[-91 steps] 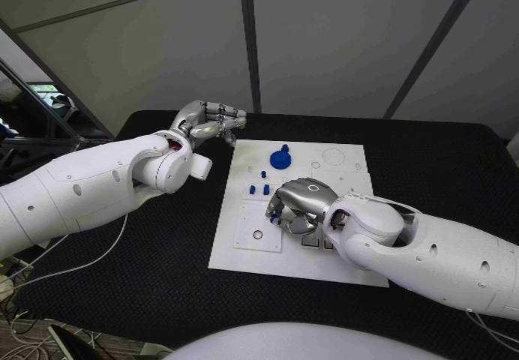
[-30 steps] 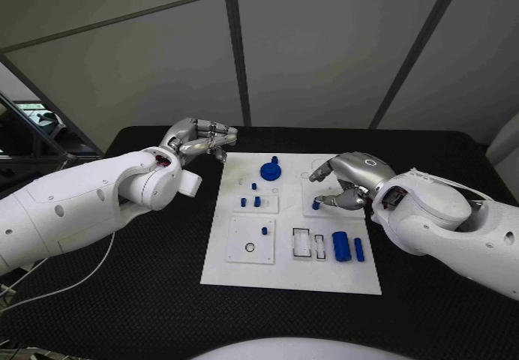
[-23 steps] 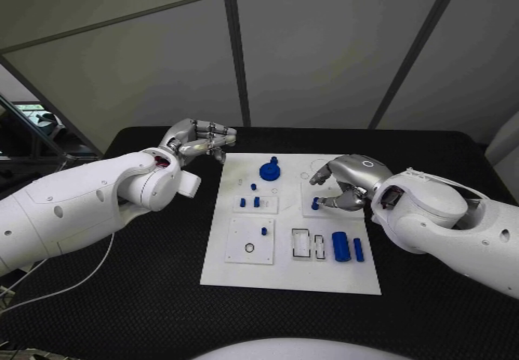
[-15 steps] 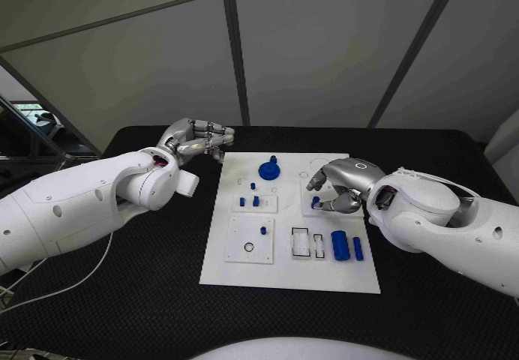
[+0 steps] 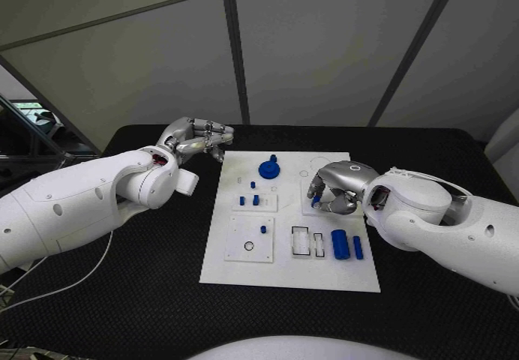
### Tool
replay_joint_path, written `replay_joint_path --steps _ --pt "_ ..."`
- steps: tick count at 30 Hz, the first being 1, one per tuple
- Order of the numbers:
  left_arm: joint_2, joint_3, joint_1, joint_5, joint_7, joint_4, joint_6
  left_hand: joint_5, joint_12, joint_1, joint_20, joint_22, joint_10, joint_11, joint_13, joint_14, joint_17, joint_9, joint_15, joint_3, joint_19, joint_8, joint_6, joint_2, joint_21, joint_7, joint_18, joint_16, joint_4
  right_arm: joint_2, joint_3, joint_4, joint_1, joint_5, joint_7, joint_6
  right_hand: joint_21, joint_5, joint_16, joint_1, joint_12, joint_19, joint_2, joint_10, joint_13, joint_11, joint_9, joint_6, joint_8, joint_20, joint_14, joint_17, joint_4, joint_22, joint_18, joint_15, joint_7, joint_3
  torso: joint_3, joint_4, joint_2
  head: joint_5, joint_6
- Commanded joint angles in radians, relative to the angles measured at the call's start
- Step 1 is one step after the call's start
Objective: Assemble the parts on the task board
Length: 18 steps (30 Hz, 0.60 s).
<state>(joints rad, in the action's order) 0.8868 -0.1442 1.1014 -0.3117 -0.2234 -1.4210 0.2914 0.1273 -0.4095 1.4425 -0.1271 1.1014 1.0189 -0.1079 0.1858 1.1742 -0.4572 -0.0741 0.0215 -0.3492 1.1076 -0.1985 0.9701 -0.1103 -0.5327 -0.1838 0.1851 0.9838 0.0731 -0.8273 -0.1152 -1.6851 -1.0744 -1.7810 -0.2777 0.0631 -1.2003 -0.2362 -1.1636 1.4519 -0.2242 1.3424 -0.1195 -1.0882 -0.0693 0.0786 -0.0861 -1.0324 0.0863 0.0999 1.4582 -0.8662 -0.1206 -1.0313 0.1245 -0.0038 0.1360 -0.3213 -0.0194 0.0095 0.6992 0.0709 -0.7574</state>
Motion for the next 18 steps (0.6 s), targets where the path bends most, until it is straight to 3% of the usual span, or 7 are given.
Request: replay_joint_path --steps 1,11,18 --pt "-0.001 -0.001 0.002 0.003 -0.003 0.0 -0.012 0.005 -0.004 -0.005 0.0 -0.001 -0.007 0.0 0.002 -0.003 0.001 0.001 0.006 -0.005 0.007 0.003 -0.006 0.005 0.006 0.0 -0.003 -0.005 0.003 0.001 0.0 -0.002 -0.001 -0.019 -0.015 -0.021 -0.009 -0.004 -0.005 0.014 0.008 0.009 0.001 -0.015 0.002 -0.001 -0.002 -0.017 0.006 0.001 0.007 0.0 0.001 -0.005 -0.016 -0.001 0.002 -0.015 0.0 -0.0008 0.0 0.001 -0.001" --pt "0.0 -0.001 0.002 0.003 0.0 0.001 -0.013 0.005 -0.006 -0.005 -0.001 -0.002 -0.008 0.001 0.003 -0.002 0.001 0.001 0.007 -0.006 0.008 0.002 -0.006 0.007 0.007 0.0 -0.003 -0.005 0.003 -0.002 0.0 -0.008 -0.001 -0.022 -0.025 -0.011 -0.022 0.0 -0.004 0.017 0.03 0.016 0.003 -0.054 0.002 -0.004 -0.005 -0.051 0.008 -0.002 0.009 0.001 0.011 -0.02 -0.019 -0.004 0.003 -0.063 0.0001 -0.0006 -0.001 0.001 -0.003" --pt "-0.001 -0.001 0.002 0.003 0.0 0.002 -0.015 0.005 -0.007 -0.004 -0.001 -0.003 -0.008 0.001 0.003 -0.002 0.001 0.001 0.006 -0.008 0.008 0.001 -0.005 0.008 0.008 0.001 -0.003 -0.005 0.002 -0.002 0.0 -0.02 0.0 -0.029 -0.024 0.038 -0.044 0.022 -0.005 0.042 0.028 0.028 0.021 -0.102 -0.007 -0.014 -0.014 -0.093 0.025 -0.009 0.01 -0.002 0.039 -0.049 -0.023 -0.013 -0.002 -0.103 -0.0004 -0.002 -0.002 0.0 -0.001"
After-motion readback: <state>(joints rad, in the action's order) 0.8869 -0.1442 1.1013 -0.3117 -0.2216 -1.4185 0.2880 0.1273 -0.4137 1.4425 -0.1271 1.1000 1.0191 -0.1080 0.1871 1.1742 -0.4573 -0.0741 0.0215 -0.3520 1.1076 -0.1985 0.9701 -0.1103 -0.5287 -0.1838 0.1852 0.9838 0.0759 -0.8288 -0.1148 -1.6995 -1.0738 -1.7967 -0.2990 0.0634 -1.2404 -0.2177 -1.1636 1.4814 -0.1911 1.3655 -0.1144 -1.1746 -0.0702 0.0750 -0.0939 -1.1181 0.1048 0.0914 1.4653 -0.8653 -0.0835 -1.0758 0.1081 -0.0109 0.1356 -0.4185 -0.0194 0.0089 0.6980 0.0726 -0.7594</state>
